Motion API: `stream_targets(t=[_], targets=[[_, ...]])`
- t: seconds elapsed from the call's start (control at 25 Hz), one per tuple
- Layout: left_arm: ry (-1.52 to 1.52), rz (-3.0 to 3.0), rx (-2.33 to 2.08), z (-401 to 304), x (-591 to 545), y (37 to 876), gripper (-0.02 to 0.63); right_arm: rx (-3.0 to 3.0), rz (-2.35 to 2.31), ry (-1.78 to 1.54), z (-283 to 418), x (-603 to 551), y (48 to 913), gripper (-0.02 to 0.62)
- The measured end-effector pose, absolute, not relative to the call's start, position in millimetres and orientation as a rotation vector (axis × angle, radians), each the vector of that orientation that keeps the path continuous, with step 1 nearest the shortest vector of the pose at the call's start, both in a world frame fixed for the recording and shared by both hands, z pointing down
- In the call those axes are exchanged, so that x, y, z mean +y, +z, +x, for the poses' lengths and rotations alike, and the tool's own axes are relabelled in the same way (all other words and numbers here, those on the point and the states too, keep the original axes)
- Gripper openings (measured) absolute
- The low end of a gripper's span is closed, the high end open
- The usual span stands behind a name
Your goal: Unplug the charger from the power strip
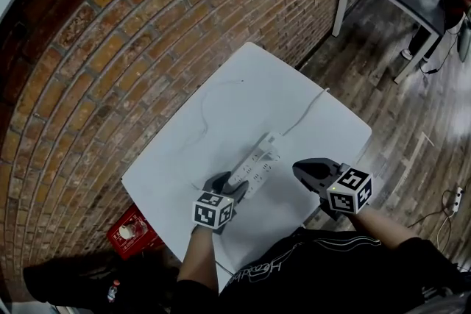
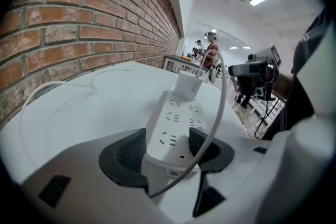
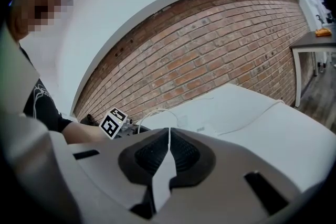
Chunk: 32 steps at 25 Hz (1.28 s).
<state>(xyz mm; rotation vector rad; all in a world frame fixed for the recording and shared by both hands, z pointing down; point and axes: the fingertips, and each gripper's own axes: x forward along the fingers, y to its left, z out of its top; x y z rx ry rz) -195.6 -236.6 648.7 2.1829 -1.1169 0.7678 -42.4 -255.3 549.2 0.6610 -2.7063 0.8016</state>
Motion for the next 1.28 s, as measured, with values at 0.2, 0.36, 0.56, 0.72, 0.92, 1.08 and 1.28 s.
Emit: stream_targets(t=[0.2, 0.36, 0.56, 0.72, 0.92, 1.08, 1.28], targets=[[0.776, 2.195, -1.112, -195.3, -237.3, 649.3, 0.255, -2.704, 0.675, 0.772, -50.3, -263.4, 559.8, -0.002], [0.767, 2.201, -1.109, -195.3, -236.4, 649.5, 0.253, -2.725, 0.702, 0.647, -57.3, -270.6, 558.0, 0.002], [0.752, 2.209, -1.109, -195.7, -236.2, 649.1, 0.253, -2.710, 0.741, 0.475, -71.4, -280.4, 567.0, 0.158], [0.748, 2.209, -1.110, -195.7, -234.9, 649.2, 0.253, -2.703, 0.779, 0.317, -84.8, -287.2, 574.9, 0.175], [0.742, 2.209, -1.119, -194.9, -236.0, 649.0, 0.253, -2.687, 0.821, 0.221, -99.3, -300.0, 586.6, 0.183], [0.735, 2.212, -1.117, -194.7, -238.6, 649.2, 0.253, -2.654, 0.835, 0.180, -111.1, -306.1, 596.1, 0.183], [0.730, 2.215, -1.111, -195.7, -235.7, 649.5, 0.253, -2.614, 0.892, 0.185, -118.2, -311.5, 605.2, 0.175]])
